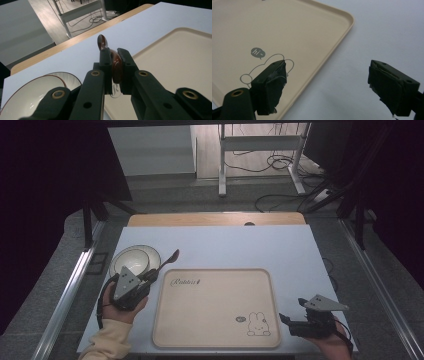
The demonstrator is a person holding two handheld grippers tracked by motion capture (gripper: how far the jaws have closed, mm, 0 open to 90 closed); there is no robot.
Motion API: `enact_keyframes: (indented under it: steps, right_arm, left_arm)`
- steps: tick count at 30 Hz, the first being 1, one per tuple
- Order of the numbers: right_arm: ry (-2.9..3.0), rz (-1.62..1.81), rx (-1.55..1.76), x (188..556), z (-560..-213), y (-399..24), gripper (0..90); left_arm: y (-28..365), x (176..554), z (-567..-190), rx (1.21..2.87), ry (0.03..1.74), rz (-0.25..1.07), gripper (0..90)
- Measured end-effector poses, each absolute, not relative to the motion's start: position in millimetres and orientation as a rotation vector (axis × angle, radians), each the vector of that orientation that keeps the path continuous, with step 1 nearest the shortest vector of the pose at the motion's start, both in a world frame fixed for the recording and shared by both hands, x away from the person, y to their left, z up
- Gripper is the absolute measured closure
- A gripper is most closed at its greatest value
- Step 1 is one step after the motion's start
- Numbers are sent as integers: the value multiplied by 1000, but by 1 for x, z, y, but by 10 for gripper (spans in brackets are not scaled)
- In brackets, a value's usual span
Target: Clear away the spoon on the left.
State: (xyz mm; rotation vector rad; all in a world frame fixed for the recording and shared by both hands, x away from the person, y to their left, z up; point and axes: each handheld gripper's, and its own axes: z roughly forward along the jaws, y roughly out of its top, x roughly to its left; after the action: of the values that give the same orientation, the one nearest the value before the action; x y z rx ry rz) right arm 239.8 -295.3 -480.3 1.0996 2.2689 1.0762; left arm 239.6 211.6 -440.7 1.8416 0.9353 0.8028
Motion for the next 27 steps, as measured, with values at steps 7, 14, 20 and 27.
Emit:
enact_keyframes:
  steps: [7, 14, 20, 27]
  right_arm:
    - [2268, 1079, 1099, 240, -480, -296, 154]
    - [2269, 1080, 1096, 240, -480, -296, 154]
    - [2269, 1081, 1096, 240, -480, -296, 154]
    - [2265, 1082, 1097, 239, -480, -297, 154]
  left_arm:
    - [211, 236, -444, 1852, 937, 788, 841]
    - [209, 231, -447, 1873, 924, 774, 841]
    - [208, 228, -450, 1893, 919, 766, 841]
    - [202, 229, -457, 1944, 903, 758, 840]
